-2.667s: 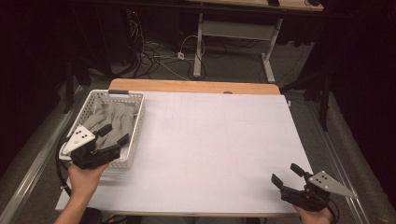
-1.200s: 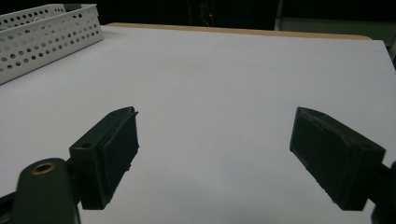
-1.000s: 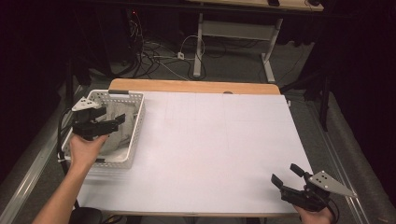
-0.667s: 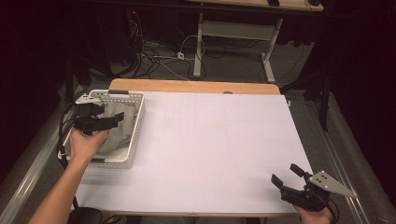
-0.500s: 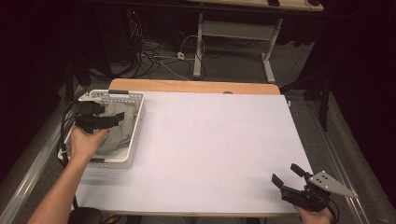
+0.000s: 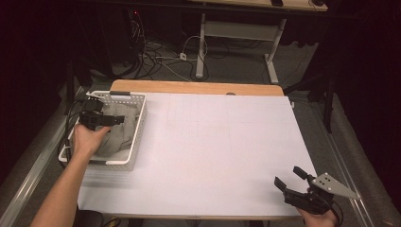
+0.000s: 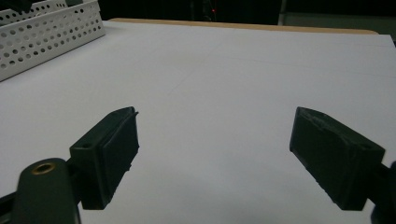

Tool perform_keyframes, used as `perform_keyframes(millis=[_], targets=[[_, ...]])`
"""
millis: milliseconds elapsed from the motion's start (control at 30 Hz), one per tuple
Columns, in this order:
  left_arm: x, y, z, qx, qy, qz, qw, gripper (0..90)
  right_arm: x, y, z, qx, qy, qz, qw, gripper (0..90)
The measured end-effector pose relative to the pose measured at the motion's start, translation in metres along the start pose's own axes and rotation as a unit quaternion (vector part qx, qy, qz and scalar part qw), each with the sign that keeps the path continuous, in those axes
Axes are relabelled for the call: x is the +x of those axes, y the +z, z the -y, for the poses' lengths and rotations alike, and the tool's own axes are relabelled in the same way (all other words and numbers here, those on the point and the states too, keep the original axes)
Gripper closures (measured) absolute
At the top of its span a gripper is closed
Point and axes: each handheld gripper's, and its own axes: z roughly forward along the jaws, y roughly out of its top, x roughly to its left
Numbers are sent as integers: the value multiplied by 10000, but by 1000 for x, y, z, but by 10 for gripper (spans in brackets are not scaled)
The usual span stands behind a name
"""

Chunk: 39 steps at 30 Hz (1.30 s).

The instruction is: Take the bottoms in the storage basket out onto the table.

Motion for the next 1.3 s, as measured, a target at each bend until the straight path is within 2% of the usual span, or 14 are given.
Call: perform_keyframes(millis=[100,233,333,433,567,633,867,967,1067,1133,1300], targets=[[4,7,-1,276,-48,-91,9996,76,0,0,0,2,3,-2,10000,160],[9,15,-1,482,-128,-254,9984,76,0,0,0,-2,8,-2,10000,160],[13,22,0,692,-194,-351,9968,75,0,0,0,-3,11,-2,10000,160],[14,29,0,848,-208,-541,9947,76,-1,-1,0,-52,57,36,10000,159],[14,35,0,948,-290,-519,9937,22,-2,-2,0,-74,113,51,9999,159],[12,38,0,1002,-229,-606,9929,22,-2,-2,0,-68,99,41,9999,159],[7,50,1,1234,-78,-660,9901,0,-2,-2,0,-79,108,30,9999,158],[6,53,3,1257,-92,-616,9901,0,-2,-2,0,-69,85,22,9999,159],[6,56,4,1418,-64,-471,9887,0,-2,-2,0,-79,108,25,9999,159],[4,58,5,1499,-4,-454,9877,0,-2,-2,0,-70,85,22,9999,158],[4,61,7,1538,-48,-424,9872,0,-2,-1,0,-61,67,23,10000,159]])
